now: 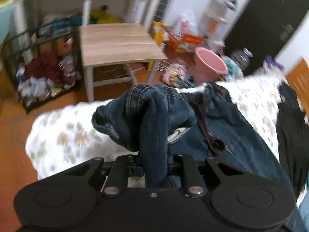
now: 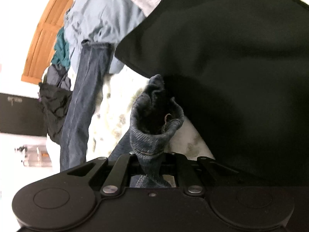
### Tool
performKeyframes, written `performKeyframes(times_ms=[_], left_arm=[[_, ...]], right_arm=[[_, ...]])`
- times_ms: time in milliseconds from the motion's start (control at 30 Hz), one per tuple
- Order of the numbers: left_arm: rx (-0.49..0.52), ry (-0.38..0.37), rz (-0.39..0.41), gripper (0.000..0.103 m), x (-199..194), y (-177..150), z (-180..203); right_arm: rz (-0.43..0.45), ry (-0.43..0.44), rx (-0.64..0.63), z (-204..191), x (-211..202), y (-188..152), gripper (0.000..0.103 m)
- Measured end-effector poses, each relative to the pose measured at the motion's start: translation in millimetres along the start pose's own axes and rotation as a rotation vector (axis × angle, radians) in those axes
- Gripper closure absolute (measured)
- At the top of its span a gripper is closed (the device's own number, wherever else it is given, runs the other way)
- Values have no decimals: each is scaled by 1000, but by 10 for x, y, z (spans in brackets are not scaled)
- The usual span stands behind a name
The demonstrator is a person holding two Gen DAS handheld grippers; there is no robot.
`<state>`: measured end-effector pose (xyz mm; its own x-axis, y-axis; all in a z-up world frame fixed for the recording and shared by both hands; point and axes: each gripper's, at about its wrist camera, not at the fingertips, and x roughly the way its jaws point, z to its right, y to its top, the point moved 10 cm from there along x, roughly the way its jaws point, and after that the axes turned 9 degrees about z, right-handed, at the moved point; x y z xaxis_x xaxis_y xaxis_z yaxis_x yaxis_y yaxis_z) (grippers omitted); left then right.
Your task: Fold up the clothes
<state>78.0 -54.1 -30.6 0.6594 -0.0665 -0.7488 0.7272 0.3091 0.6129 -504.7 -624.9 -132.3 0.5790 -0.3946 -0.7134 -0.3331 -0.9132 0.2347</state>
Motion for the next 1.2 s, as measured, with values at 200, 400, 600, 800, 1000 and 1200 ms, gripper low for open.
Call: performKeyframes(times_ms=[200,400,600,800,1000,1200], left_arm=[[12,76,-75,86,59,-118,-182],[42,116,-139,86,-57,-65,-324],[78,145,-205,87,-249,-84,-534],[120,87,-131,90,-191,95,-120],[92,-18,-60,92,-77,306,433],[59,-152,13,92,49,586,1079]], right_arm=[[25,-159,134,393,-149,-254,96],[50,-236,85,293,-301,-210,96],[24,-378,101,595,-567,-430,96],[8,-357,32,381,-404,-263,96],[37,-229,3,-246,-184,123,96],[69,-112,-34,-986,118,566,96]])
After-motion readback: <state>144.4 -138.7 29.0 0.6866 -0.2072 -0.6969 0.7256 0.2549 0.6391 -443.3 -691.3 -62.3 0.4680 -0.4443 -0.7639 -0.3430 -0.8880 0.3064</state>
